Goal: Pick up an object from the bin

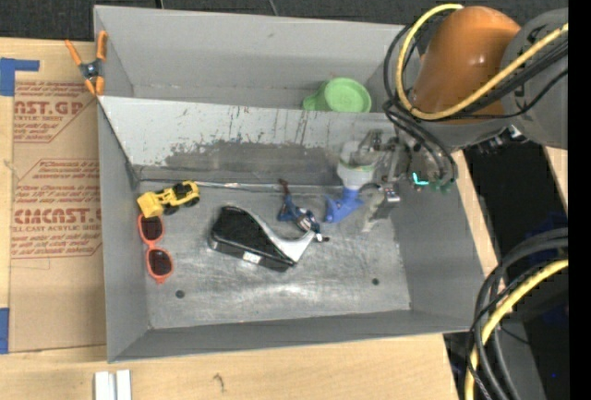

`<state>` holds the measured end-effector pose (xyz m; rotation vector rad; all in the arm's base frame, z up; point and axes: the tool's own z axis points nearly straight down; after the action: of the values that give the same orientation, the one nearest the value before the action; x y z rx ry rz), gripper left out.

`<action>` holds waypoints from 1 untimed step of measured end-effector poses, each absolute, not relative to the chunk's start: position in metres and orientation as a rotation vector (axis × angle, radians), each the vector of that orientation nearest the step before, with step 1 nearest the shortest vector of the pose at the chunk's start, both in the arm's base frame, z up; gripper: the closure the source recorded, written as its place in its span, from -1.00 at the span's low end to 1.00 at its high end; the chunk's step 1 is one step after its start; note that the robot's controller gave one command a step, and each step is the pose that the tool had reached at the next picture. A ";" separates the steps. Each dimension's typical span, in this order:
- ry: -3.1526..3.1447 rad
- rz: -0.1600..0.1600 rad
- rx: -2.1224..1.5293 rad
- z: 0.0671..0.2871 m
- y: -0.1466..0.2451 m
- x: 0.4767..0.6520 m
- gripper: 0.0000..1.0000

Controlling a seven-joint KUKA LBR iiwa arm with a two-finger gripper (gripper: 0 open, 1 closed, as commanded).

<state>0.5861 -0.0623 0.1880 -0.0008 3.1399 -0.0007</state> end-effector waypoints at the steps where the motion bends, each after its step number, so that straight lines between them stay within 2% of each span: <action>1: 3.139 -0.001 -0.002 0.188 -0.062 0.586 -1.00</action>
Offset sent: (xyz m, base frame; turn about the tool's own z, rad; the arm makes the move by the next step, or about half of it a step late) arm -0.0085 0.0350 -0.1115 -0.0589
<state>0.5862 -0.0622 0.1881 -0.0015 3.1394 -0.0008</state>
